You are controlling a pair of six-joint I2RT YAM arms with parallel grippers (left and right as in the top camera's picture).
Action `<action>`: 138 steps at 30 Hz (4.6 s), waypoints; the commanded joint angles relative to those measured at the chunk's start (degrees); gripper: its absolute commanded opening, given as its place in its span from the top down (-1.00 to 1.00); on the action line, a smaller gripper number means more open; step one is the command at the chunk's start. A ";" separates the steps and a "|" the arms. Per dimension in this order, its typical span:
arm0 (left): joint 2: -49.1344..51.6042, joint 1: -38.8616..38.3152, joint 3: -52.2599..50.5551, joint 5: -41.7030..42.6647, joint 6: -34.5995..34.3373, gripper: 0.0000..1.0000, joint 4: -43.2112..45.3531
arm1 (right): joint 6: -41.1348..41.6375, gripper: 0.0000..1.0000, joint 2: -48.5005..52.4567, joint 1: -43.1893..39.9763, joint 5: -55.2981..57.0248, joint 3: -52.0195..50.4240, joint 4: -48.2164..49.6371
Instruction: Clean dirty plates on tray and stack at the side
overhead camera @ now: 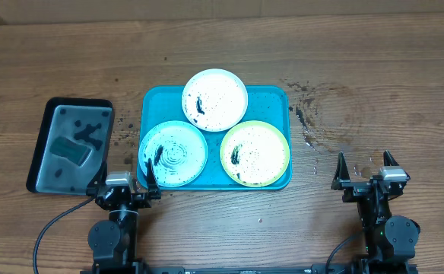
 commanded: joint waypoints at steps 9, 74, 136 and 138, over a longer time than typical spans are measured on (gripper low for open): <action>-0.68 -0.28 -0.24 2.58 -1.64 -1.00 3.74 | -0.20 -1.00 -0.57 0.07 0.35 -0.59 0.33; 100.52 27.85 80.98 3.50 -39.63 -1.00 -52.15 | -0.20 -1.00 -0.57 0.07 0.35 -0.59 0.33; 116.91 27.65 80.96 -10.84 -38.75 0.68 -37.88 | -0.20 -1.00 -0.57 0.07 0.35 -0.59 0.33; 116.91 27.65 80.96 -10.84 -38.77 0.92 -38.49 | -0.20 -1.00 -0.57 0.07 0.35 -0.59 0.33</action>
